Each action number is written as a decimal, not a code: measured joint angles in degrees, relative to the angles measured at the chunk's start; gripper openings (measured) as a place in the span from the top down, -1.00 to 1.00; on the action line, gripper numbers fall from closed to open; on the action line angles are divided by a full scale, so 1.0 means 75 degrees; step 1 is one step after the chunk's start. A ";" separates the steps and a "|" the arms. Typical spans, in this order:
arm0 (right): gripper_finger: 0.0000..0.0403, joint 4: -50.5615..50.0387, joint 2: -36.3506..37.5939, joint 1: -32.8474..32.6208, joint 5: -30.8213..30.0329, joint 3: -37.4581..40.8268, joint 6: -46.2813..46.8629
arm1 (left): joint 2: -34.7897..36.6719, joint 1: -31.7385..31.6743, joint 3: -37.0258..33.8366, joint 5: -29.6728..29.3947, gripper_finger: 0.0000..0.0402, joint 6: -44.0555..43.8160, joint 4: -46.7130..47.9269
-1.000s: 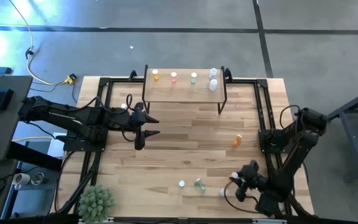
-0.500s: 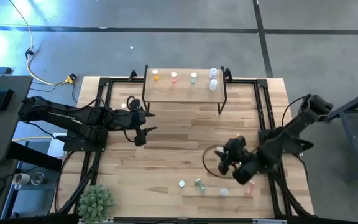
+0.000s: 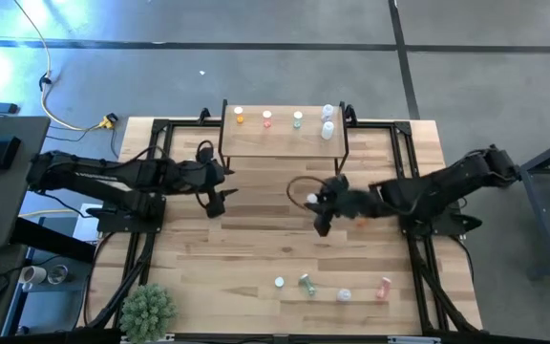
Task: Pick and place medicine bottles onto shelf by color
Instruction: Put the bottom orange pill bottle on the shelf aligned with the orange pill bottle
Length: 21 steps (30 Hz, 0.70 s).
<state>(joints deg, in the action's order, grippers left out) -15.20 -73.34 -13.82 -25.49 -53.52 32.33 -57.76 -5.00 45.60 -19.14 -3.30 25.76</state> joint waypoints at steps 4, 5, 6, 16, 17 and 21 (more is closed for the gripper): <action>0.57 0.0567 -0.0001 0.0788 0.0841 -0.0030 -0.0997 | 0.0000 -0.0321 0.0000 0.0516 -0.22 -0.0133 0.0203; 0.57 0.0559 -0.0006 0.0975 0.1005 -0.0100 -0.1207 | 0.0000 -0.0388 0.0000 0.0611 -0.22 -0.0136 0.0227; 0.57 0.0557 -0.0006 0.1139 0.1118 -0.0179 -0.1390 | 0.0000 -0.0451 0.0000 0.0680 -0.22 -0.0139 0.0247; 0.57 -0.0040 -0.0009 0.2584 0.1947 -0.1306 -0.3189 | 0.0000 -0.0848 0.0000 0.0896 -0.22 -0.0226 0.0473; 0.57 -0.0174 -0.0009 0.2727 0.1964 -0.1427 -0.3290 | 0.0000 -0.0875 0.0000 0.0896 -0.22 -0.0285 0.0478; 0.57 -0.0629 -0.0009 0.3278 0.2087 -0.1810 -0.3520 | 0.0000 -0.0983 0.0000 0.0894 -0.22 -0.0333 0.0477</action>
<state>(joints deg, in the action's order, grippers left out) -19.92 -73.41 10.76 -9.84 -67.09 5.93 -57.76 -12.37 45.60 -12.43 -5.79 29.33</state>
